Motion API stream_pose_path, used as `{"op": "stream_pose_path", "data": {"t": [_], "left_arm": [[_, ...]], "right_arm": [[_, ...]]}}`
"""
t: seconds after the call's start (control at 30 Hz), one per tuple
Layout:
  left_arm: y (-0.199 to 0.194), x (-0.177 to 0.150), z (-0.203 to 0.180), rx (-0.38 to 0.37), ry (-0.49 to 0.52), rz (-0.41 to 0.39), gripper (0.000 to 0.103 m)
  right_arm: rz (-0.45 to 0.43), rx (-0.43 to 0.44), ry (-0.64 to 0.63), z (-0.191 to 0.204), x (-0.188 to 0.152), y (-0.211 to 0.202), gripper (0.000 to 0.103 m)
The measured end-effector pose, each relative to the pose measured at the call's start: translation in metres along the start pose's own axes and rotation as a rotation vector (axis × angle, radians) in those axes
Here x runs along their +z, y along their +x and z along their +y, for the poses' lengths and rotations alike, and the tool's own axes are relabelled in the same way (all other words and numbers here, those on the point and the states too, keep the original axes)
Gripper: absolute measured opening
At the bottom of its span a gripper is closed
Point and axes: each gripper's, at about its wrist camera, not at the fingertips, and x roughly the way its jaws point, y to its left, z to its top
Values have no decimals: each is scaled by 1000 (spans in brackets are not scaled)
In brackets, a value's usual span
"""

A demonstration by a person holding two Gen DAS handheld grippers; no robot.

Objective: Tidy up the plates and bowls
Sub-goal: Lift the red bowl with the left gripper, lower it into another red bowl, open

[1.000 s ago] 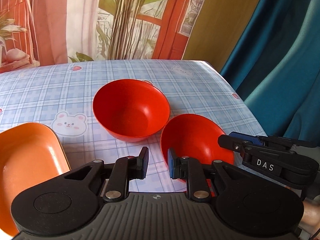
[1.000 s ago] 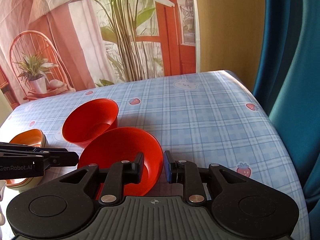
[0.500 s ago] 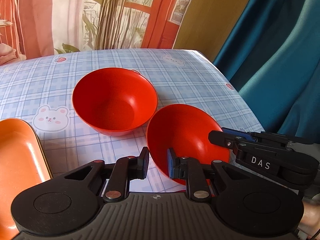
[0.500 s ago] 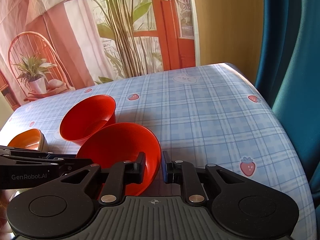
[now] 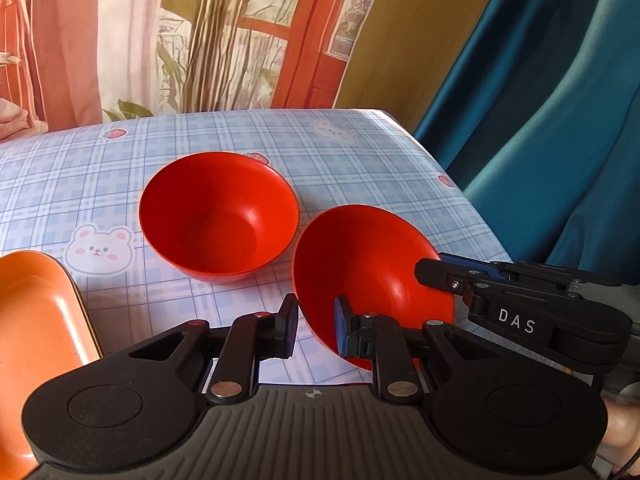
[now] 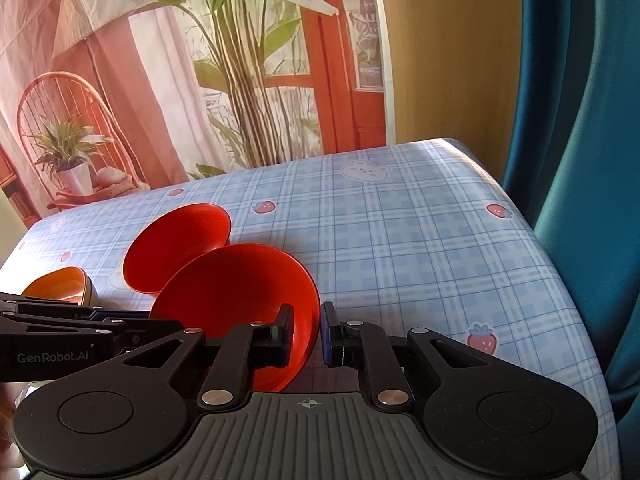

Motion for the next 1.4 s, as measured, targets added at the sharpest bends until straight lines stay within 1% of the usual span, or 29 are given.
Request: {"op": "stream_pose_path", "data": {"t": [0.23, 0.4, 0.63, 0.8, 0.97, 1.1, 1.4], "left_arm": [[-9, 6, -6, -15, 17, -28, 20], [-20, 17, 0, -9, 10, -65, 20], [-29, 31, 15, 48, -2, -127, 20], [-28, 40, 29, 92, -29, -152, 20], [-25, 41, 43, 121, -41, -137, 20], [-17, 39, 49, 128, -43, -118, 20], [-2, 34, 57, 152, -47, -83, 20]], "right_arm": [[-34, -5, 20, -5, 8, -9, 13], [-62, 10, 24, 2, 23, -11, 13], [-102, 59, -12, 32, 55, 3, 13], [-99, 89, -47, 52, 70, 26, 13], [-76, 99, -74, 67, 72, 49, 13], [-54, 96, -76, 71, 69, 62, 13], [-23, 91, -89, 73, 63, 76, 13]]}}
